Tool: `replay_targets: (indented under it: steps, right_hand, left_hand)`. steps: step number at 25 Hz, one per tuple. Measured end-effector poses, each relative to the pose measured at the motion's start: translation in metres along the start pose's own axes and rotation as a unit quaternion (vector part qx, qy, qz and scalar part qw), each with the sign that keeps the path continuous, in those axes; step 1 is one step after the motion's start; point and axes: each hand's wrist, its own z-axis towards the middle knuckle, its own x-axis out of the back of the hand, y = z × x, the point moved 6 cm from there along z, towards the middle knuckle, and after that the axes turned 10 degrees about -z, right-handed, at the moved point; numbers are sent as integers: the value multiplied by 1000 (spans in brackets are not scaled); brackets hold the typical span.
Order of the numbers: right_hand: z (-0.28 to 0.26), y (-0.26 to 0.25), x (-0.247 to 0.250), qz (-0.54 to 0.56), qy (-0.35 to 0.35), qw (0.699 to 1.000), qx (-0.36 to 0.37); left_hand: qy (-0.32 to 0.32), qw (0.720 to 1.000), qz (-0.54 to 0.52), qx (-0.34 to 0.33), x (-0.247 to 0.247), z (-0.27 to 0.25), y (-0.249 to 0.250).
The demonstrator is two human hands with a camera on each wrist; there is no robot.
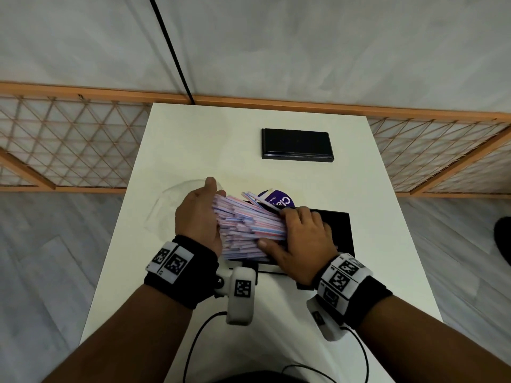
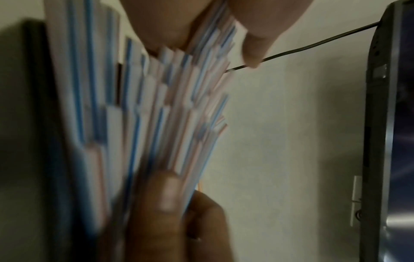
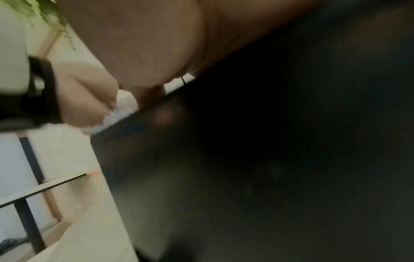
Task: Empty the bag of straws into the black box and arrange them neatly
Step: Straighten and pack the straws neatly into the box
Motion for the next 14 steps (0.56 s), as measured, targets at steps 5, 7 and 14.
replay_targets:
  steps: [5, 7, 14]
  right_hand:
    - [-22, 25, 16, 88, 55, 992, 75]
    - [-30, 25, -2, 28, -26, 994, 101]
    - [-25, 26, -17, -49, -106, 988, 99]
  left_hand:
    - [-17, 997, -52, 46, 18, -7, -4]
    - [-34, 997, -40, 56, 16, -13, -14]
    - [-52, 996, 50, 44, -2, -25, -34]
